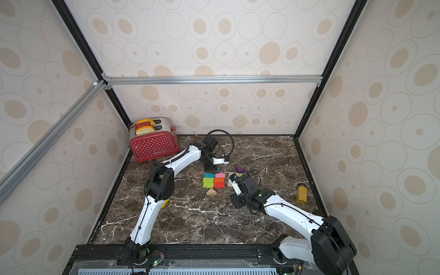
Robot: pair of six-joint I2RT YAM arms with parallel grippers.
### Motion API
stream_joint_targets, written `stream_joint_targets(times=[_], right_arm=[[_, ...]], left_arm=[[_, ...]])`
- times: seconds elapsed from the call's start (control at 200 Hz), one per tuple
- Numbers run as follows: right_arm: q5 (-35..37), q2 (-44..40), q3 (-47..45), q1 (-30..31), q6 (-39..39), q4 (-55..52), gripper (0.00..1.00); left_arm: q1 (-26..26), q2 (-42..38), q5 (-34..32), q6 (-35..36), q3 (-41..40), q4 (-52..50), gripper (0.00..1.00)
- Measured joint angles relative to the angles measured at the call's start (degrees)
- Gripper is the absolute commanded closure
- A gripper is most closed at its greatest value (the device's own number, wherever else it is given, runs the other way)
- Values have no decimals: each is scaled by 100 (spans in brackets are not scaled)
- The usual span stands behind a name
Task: Assemble a piece of candy with building blocks
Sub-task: Assemble the building block at the center of the board, then adjust the building block at the center of the board.
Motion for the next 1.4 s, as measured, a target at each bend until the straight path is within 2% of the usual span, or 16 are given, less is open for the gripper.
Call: stream_joint_targets(times=[0.22,0.346,0.486,0.581,0.641,0.731,0.856,0.911,1.172,1.397], right_arm=[[17,4,-4,0,0,0,41],[48,2,-4,0,-4,0,41],[133,-111,-4,-2,0,-24,40],[190,-369,-4,-4,2,4,39],[258,-546,-2,-7,35,111,36],[299,-678,9,-13,149,323,26],[15,-529,92,-44,216,678,24],[-179,-293,240,-48,236,787,24],[-970,1609,1856,125,109,643,24],[-1327,3327,3512,601,-315,282,26]], left_arm=[[0,-96,81,-39,-92,101,42],[7,-726,105,-262,-662,535,39],[76,-2065,-205,-1036,-1541,1493,36],[249,-3169,-503,-1915,-2120,2201,33],[448,-3906,-658,-2483,-2573,2588,25],[706,-4977,-1091,-3296,-3300,2953,16],[824,-6293,-1696,-4168,-4271,2975,5],[802,-6798,-1969,-4444,-4656,2846,1],[848,-9156,-3320,-5547,-6533,1694,1],[863,-10443,-4113,-6231,-7090,772,1]])
